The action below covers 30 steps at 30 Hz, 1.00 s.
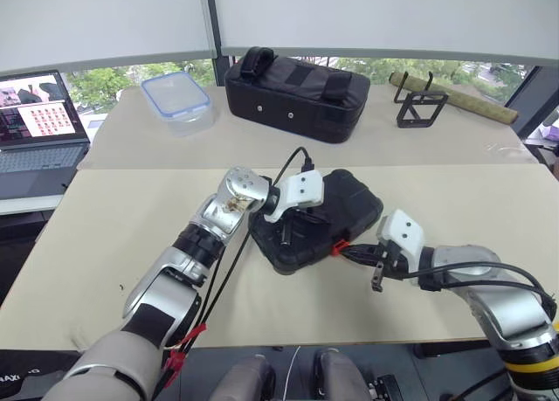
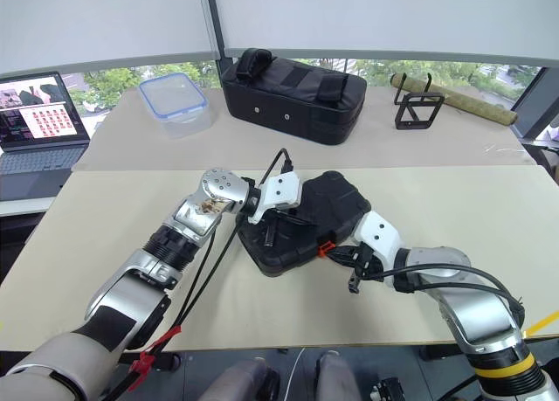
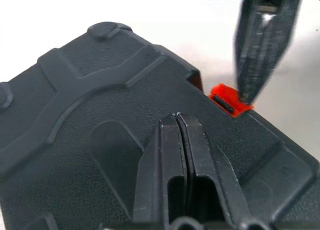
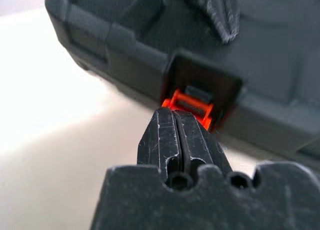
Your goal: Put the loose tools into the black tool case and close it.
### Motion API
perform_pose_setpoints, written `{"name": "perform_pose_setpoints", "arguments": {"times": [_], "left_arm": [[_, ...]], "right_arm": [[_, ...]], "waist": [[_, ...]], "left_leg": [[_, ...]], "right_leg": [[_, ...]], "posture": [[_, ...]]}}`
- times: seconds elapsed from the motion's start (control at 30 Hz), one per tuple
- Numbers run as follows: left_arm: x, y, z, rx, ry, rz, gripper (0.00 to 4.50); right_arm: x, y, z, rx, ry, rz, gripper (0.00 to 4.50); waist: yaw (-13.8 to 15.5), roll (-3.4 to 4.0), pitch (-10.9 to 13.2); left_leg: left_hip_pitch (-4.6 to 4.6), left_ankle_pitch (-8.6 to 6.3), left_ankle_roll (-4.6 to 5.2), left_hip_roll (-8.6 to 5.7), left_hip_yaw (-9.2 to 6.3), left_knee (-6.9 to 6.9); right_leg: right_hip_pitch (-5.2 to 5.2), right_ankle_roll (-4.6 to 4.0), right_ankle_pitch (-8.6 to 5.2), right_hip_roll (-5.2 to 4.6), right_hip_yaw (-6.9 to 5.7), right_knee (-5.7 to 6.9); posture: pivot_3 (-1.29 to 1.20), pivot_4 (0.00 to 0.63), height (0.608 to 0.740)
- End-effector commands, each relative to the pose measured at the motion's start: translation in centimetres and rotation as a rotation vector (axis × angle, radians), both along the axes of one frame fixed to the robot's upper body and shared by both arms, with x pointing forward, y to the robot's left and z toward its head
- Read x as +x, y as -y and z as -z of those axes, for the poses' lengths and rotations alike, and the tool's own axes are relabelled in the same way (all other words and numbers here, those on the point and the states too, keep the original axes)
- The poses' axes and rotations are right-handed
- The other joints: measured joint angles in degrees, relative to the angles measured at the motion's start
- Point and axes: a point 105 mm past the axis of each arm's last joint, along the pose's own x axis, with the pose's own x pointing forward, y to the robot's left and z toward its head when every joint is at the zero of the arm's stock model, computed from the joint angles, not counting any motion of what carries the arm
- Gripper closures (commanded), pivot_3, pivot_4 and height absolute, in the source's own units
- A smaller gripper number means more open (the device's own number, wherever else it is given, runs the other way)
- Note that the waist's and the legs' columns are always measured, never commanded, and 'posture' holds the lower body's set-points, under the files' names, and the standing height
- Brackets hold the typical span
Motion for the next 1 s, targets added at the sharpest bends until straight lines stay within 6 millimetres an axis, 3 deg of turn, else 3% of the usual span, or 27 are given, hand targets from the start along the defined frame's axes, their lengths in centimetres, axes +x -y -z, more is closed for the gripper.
{"name": "perform_pose_setpoints", "arguments": {"times": [0.03, 0.17, 0.3, 0.6, 0.73, 1.0], "left_arm": [[0.4, -1.2, 2.5, 0.087, -0.054, -0.060, 4.41], [0.4, -1.4, 2.4, 0.082, -0.053, -0.060, 4.41], [0.2, -1.1, 2.2, 0.073, -0.048, -0.051, 4.41], [0.0, -0.1, 1.3, 0.065, -0.026, -0.019, 4.41], [-0.2, -0.1, 1.8, 0.096, 0.010, 0.007, 4.41], [0.0, -0.5, 2.2, 0.105, 0.019, 0.002, 4.41]], "right_arm": [[-0.4, 0.3, -0.9, -0.001, 0.042, 0.004, 4.50], [-0.9, 0.9, -0.9, 0.008, 0.026, 0.040, 4.50], [-1.4, 0.7, 1.0, -0.001, -0.021, 0.055, 4.50], [1.8, 0.0, 3.6, 0.001, 0.005, 0.162, 4.50], [2.7, -0.8, 1.8, 0.066, 0.107, 0.160, 4.50], [1.0, -1.0, -1.6, 0.176, 0.155, 0.108, 4.50]], "waist": [[0.03, -0.01, 0.00], [0.07, -0.01, 0.00], [0.26, -0.02, -0.01], [0.43, -0.06, -0.04], [0.32, -0.16, -0.10], [-0.03, -0.17, -0.12]], "left_leg": [[0.00, 0.00, 0.00, 0.00, 0.00, 0.00], [-0.01, 0.00, 0.00, 0.01, 0.04, 0.00], [-0.02, -0.01, -0.01, 0.03, 0.03, -0.03], [0.00, 0.00, -0.01, 0.03, 0.07, -0.03], [0.02, 0.00, -0.01, 0.02, 0.06, -0.03], [0.01, 0.01, -0.04, 0.01, 0.06, -0.07]], "right_leg": [[-0.01, 0.00, 0.00, 0.00, -0.01, -0.01], [-0.04, 0.00, 0.00, -0.03, 0.01, 0.00], [-0.05, 0.00, 0.00, -0.02, 0.00, -0.01], [-0.05, 0.00, 0.00, 0.03, 0.02, 0.00], [-0.05, 0.00, 0.00, 0.13, 0.02, 0.01], [-0.10, -0.01, 0.00, 0.18, 0.03, 0.03]], "posture": [[0.00, 0.150, 0.716], [0.00, 0.150, 0.716], [0.00, 0.150, 0.716], [0.00, 0.150, 0.716], [0.00, 0.150, 0.716], [0.00, 0.150, 0.716]]}}
